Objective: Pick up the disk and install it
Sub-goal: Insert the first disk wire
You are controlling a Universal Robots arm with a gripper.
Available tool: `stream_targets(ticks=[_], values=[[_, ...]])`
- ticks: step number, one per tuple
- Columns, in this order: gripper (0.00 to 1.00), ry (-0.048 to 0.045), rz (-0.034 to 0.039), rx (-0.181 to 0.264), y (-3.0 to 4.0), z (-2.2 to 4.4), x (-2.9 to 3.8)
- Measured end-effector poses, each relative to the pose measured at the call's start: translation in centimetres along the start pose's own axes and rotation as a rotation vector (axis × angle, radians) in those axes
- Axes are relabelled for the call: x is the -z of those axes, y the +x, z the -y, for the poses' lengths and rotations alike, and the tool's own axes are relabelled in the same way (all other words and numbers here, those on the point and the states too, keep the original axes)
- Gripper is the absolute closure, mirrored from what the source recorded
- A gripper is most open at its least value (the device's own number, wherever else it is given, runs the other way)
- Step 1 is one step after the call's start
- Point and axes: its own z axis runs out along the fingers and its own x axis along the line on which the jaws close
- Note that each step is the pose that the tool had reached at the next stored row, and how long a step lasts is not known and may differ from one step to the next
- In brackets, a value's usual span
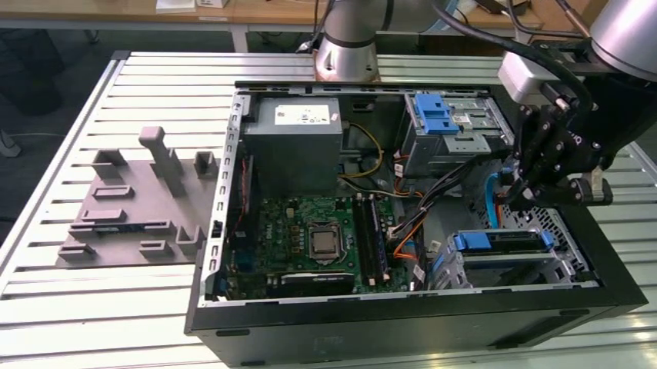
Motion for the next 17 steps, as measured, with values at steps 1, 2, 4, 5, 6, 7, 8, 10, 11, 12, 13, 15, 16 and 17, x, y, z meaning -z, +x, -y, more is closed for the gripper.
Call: stream_targets(ticks=[1, 2, 4, 5, 6, 7, 8, 10, 11, 12, 13, 15, 16, 17], values=[[0.89, 0.0, -0.0001, 0.0, -0.02, 0.1, 0.0], [0.89, 0.0, -0.0001, 0.0, -0.03, 0.2, 0.0], [0.89, 0.0, 0.0, 0.0, -0.04, 0.28, -0.01], [0.89, 0.0, 0.0, 0.0, -0.04, 0.29, -0.01], [0.89, 0.0, 0.0, 0.0, -0.03, 0.29, -0.01], [0.89, 0.0, -0.0001, 0.0, -0.03, 0.29, 0.0], [0.83, 0.0, 0.0, 0.0, -0.03, 0.3, -0.01], [0.83, 0.0, -0.0001, 0.0, -0.03, 0.31, -0.01], [0.76, 0.0, -0.0001, 0.0, -0.03, 0.31, 0.0], [0.76, 0.0, 0.0, 0.0, -0.03, 0.32, -0.01], [0.76, 0.0, 0.0, 0.0, -0.03, 0.35, -0.02], [0.76, 0.0007, -0.0005, 0.0, -0.03, 0.35, -0.06], [0.76, 0.002, -0.0009, 0.0, -0.04, 0.36, -0.08], [0.76, 0.004, -0.0009, 0.0, -0.03, 0.35, -0.11]])
